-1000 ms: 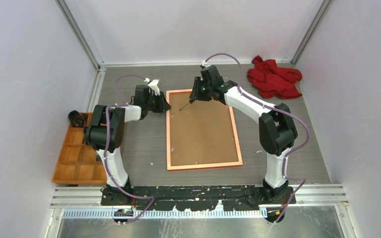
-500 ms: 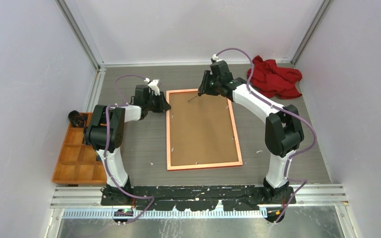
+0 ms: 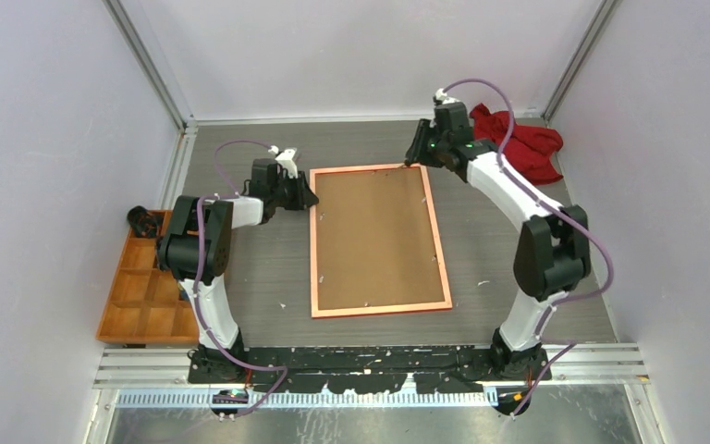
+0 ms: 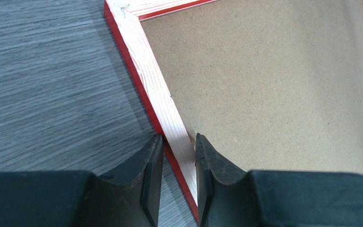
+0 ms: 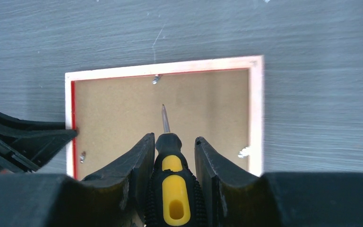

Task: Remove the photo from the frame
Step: Release the photo frame item from the photo frame.

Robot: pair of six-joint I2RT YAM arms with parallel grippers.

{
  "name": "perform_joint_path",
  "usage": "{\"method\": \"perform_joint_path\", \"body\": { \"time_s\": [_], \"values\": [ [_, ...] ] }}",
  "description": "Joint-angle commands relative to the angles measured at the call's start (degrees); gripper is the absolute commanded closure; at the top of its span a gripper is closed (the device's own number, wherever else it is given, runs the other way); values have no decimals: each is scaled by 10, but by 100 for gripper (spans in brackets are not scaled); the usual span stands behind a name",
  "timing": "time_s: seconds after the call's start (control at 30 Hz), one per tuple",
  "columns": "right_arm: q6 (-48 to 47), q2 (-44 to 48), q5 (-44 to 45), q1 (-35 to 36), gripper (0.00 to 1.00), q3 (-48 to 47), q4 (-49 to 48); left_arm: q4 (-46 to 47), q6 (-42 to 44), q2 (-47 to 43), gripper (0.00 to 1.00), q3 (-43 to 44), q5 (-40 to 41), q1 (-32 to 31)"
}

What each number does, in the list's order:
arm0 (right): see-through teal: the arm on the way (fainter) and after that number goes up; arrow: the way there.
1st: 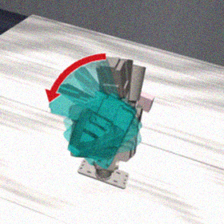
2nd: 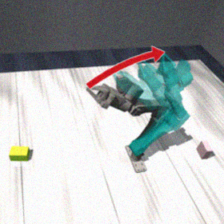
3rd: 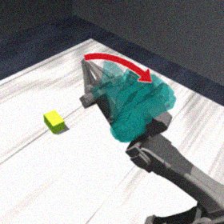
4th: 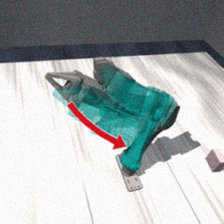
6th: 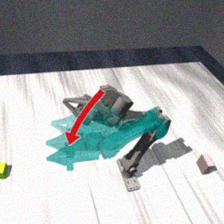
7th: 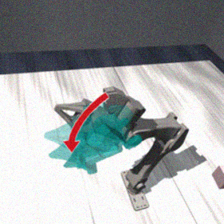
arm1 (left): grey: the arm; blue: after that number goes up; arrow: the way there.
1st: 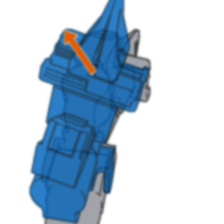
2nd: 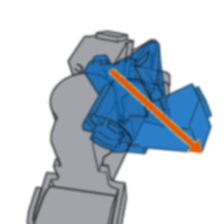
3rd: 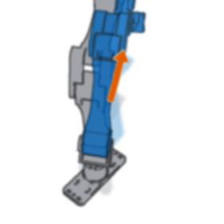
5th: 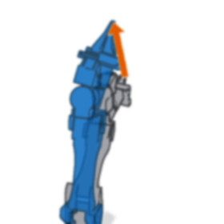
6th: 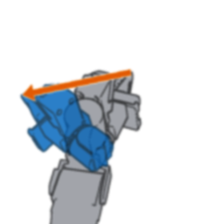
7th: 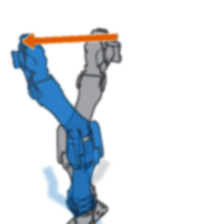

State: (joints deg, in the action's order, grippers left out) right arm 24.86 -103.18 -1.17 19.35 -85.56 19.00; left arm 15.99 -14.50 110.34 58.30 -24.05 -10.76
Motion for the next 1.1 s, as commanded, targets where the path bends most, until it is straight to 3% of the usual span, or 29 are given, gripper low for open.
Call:
{"method": "perform_joint_path", "body": {
  "time_s": [0.0, 0.17, 0.4, 0.6, 0.8, 1.07],
  "values": [
    [-146, 124, 8, -9, 99, 30, 13, -3, 22, -19, 79, -14, -28, -2],
    [-236, 253, 42, -9, 99, 158, -13, -2, 19, -19, 79, -14, -28, -1],
    [-300, 371, -17, -9, 99, 291, -105, -2, 18, -19, 78, -14, -27, 0],
    [-328, 356, -1, -7, 99, 350, -187, -2, 18, -18, 79, -14, -30, 0],
    [-378, 320, 108, 15, 99, 376, -274, -2, 19, -17, 79, -13, -32, 0],
    [-417, 290, 106, 45, 99, 391, -291, -5, 20, -16, 79, -11, -34, 0]
  ]
}}
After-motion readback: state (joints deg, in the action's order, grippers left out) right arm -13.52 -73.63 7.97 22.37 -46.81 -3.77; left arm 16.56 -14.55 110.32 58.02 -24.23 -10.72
